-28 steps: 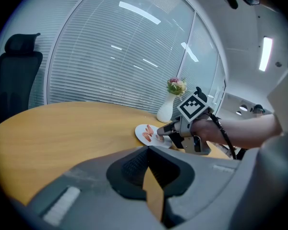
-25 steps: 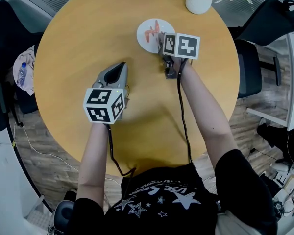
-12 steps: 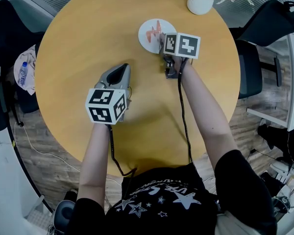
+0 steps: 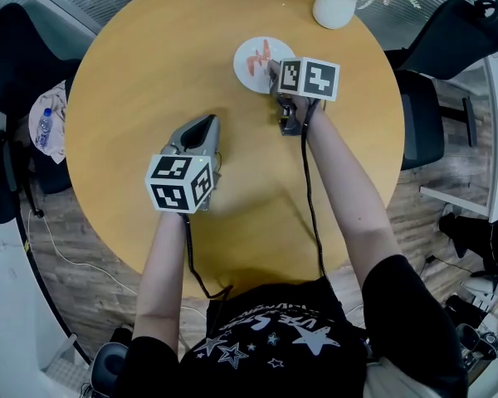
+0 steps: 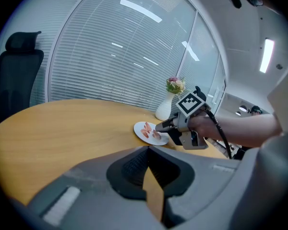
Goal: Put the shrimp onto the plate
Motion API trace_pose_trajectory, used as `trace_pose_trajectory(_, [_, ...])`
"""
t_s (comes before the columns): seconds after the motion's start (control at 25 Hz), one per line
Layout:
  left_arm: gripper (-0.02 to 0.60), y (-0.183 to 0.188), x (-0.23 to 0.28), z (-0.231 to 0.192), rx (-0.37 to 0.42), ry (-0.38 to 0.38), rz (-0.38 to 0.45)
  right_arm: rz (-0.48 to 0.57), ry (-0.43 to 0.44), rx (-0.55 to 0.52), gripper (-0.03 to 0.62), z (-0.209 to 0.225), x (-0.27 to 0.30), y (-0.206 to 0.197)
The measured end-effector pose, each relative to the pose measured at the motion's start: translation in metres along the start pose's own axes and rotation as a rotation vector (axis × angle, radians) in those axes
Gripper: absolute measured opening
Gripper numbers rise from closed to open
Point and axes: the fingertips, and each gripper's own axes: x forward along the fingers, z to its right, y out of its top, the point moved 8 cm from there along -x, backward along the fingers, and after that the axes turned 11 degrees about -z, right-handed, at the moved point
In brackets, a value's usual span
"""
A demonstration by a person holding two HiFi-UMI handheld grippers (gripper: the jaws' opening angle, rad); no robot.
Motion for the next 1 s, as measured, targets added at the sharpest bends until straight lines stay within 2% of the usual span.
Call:
trace_pose_trajectory(0.24, [0.002, 0.000, -0.023, 0.011, 0.002, 0.025, 0.020, 0.014, 0.046, -0.009, 0.101, -0.009, -0.026, -0.006])
trace_pose_trajectory(0.44, [0.002, 0.002, -0.050, 0.028, -0.003, 0.046, 0.056, 0.070, 0.090, -0.055, 0.089, -0.024, -0.067, -0.008])
trace_pose_trajectory(0.76, [0.002, 0.009, -0.101, 0.078, 0.037, 0.087, 0.144, 0.140, 0.185, -0.188, 0.071, -0.050, -0.145, -0.022])
trace_pose_trajectory(1.0, [0.002, 0.002, -0.126, 0.129, 0.061, 0.105, 0.195, 0.179, 0.275, -0.229, 0.061, -0.055, -0.200, -0.048])
